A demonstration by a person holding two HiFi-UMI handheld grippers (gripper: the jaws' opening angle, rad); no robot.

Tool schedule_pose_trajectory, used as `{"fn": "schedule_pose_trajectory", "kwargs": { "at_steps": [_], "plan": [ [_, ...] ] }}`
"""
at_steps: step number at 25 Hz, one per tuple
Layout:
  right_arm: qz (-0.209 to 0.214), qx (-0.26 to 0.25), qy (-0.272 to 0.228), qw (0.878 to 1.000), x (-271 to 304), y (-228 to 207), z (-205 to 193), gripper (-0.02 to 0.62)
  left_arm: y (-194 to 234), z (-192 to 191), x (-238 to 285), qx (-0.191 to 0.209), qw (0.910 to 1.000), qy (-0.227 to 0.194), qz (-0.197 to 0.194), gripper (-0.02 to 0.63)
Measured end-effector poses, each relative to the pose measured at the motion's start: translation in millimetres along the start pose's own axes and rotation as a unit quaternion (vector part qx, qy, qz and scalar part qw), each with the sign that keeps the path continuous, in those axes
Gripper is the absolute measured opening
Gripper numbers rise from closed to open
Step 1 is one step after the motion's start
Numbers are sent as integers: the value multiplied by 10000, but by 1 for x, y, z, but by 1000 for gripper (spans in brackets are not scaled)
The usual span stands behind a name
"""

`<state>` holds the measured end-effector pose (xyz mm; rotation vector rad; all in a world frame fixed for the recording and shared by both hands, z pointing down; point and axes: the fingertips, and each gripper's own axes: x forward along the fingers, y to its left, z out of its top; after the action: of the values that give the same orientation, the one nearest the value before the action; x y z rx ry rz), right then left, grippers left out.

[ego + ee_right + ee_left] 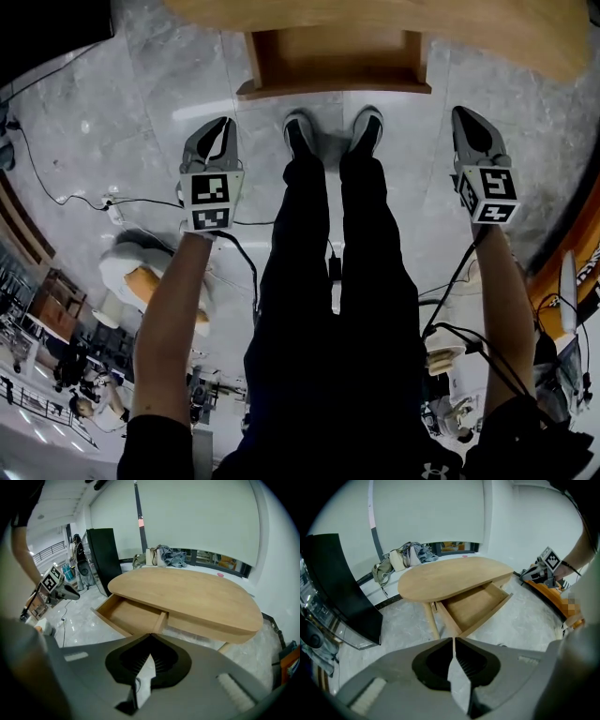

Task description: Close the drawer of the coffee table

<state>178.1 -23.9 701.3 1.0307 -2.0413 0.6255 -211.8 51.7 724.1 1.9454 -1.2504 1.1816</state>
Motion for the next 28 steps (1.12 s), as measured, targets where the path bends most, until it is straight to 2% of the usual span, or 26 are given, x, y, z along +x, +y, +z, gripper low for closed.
{"fn": "schedule_pose_trajectory", "kwargs": {
  "at_steps": [5, 11, 12, 13, 15, 17, 20, 28],
  "plan": [
    [29, -49, -68, 10000, 24, -4, -13, 2, 5, -16, 28, -117, 9999, 81, 70, 20],
    [81, 178, -187, 9996, 43, -9, -41, 2, 11, -41, 61, -83, 9995, 268, 134, 69],
    [87, 166, -162, 9997, 46, -10, -47, 18, 11, -46, 66, -11, 9992, 356, 161, 94],
    [96, 105, -110, 9998, 50, -10, -52, 73, 12, -51, 72, 59, 9988, 456, 175, 117],
    [119, -104, 43, 9999, 59, -9, -61, 130, 13, -59, 81, 111, 9978, 630, 163, 155],
    [172, -340, 210, 9991, 67, -6, -70, 170, 15, -62, 87, 57, 9973, 710, 154, 160],
    [273, -506, 373, 9976, 80, -1, -80, 172, 16, -59, 95, 28, 9974, 713, 136, 160],
    [342, -233, 416, 9983, 105, -2, -87, 161, 11, -55, 124, 162, 9966, 798, 103, 160]
  ]
}}
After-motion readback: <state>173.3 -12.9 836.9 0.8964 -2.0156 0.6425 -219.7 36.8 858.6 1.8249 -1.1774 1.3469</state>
